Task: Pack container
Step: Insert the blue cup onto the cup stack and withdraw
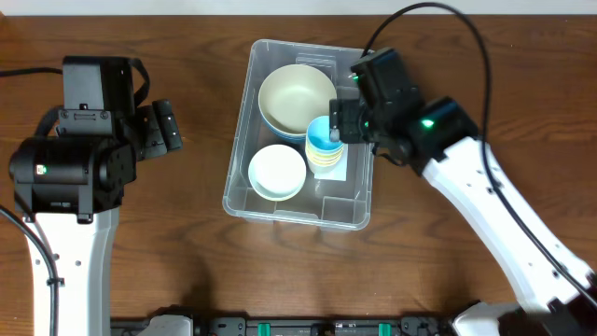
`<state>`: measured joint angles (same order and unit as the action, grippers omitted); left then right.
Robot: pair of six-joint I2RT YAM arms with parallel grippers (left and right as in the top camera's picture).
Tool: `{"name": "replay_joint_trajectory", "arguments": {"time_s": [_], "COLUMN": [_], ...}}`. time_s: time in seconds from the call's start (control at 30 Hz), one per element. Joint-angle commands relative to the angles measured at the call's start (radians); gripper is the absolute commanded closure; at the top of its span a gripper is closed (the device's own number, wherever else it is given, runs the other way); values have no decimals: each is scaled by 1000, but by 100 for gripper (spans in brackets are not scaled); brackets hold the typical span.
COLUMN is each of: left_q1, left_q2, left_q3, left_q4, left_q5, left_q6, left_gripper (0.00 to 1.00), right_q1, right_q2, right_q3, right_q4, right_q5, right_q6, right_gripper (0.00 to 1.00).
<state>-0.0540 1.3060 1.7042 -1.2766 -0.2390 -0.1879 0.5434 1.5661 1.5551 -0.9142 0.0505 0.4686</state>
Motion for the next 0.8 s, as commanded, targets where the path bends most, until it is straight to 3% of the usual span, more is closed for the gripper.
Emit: {"name": "replay_joint_trajectory", "arguments": {"time_s": [0.0,0.07,0.4,0.77], "left_q1": [3,3,3,3], "left_q2": [0,0,0,0], "left_q3": [8,8,8,8], "left_q4": [-2,-2,-2,-2], "left_q5": [-2,-2,-1,-2], "left_q6": [-16,-16,-16,-16], "left_gripper": [2,2,2,2], "right_q1": [-5,1,26,-4], "right_q2": [-93,-137,-300,-468], "right_q3": [35,35,35,34], "right_q4": [37,38,-56,-216], "right_q5": [1,1,-27,329], "right_q6": [-180,-239,-242,-170], "right_gripper": [11,2,1,1]}}
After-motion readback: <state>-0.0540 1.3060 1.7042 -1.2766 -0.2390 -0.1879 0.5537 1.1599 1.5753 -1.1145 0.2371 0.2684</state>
